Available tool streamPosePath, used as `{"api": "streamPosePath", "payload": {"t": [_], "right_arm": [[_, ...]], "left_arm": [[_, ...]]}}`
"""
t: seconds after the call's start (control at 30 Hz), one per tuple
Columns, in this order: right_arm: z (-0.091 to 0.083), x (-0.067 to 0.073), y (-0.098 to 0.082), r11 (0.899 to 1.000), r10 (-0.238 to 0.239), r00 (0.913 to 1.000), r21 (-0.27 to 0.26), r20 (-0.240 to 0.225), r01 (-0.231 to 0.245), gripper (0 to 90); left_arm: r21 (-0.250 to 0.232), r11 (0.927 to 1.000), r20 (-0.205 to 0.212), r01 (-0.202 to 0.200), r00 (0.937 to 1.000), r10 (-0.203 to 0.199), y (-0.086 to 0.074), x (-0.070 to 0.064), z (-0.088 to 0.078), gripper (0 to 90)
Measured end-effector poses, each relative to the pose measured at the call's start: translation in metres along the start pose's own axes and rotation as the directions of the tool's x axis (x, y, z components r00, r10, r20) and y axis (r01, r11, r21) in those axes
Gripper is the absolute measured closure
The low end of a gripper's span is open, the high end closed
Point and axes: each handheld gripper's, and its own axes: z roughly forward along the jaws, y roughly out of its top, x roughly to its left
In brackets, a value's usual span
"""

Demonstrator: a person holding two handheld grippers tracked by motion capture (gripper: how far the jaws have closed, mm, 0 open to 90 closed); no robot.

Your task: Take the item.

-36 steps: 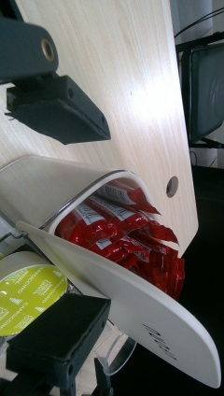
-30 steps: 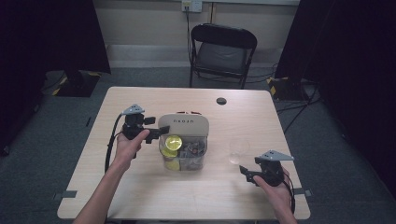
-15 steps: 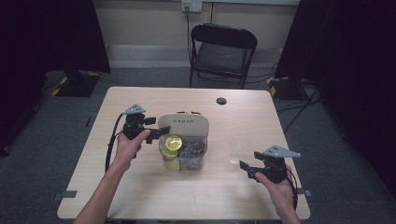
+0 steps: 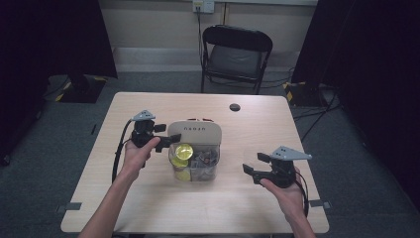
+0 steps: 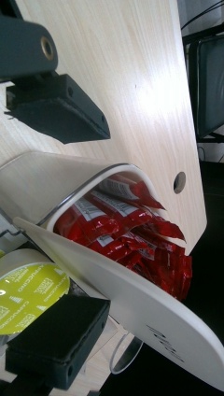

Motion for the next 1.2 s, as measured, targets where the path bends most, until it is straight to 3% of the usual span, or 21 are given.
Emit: {"api": "streamPosePath", "payload": {"t": [0.23, 0.57, 0.83, 1.2], "right_arm": [[0.015, 0.012, 0.017, 1.000, -0.024, 0.9978, -0.001, -0.061, 0.024, 29.4], [0.048, 0.034, 0.038, 0.998, -0.062, 0.9868, -0.009, -0.149, 0.062, 28.9], [0.068, 0.043, 0.046, 0.996, -0.092, 0.9750, -0.002, -0.202, 0.093, 39.2], [0.097, 0.050, 0.047, 0.989, -0.122, 0.9674, 0.053, -0.222, 0.137, 52.0]], "left_arm": [[0.002, 1.0000, 0.000, -0.002, 1.0000, 0.002, 0.000, 0.000, 0.000, 15.6], [0.004, 1.0000, -0.007, 0.002, 1.0000, -0.002, -0.002, 0.002, -0.002, 15.8], [0.005, 1.0000, -0.007, 0.009, 0.9999, -0.009, -0.004, 0.002, -0.002, 15.5], [0.002, 0.9999, -0.004, 0.013, 0.9999, -0.013, -0.004, 0.002, 0.000, 15.4]]}}
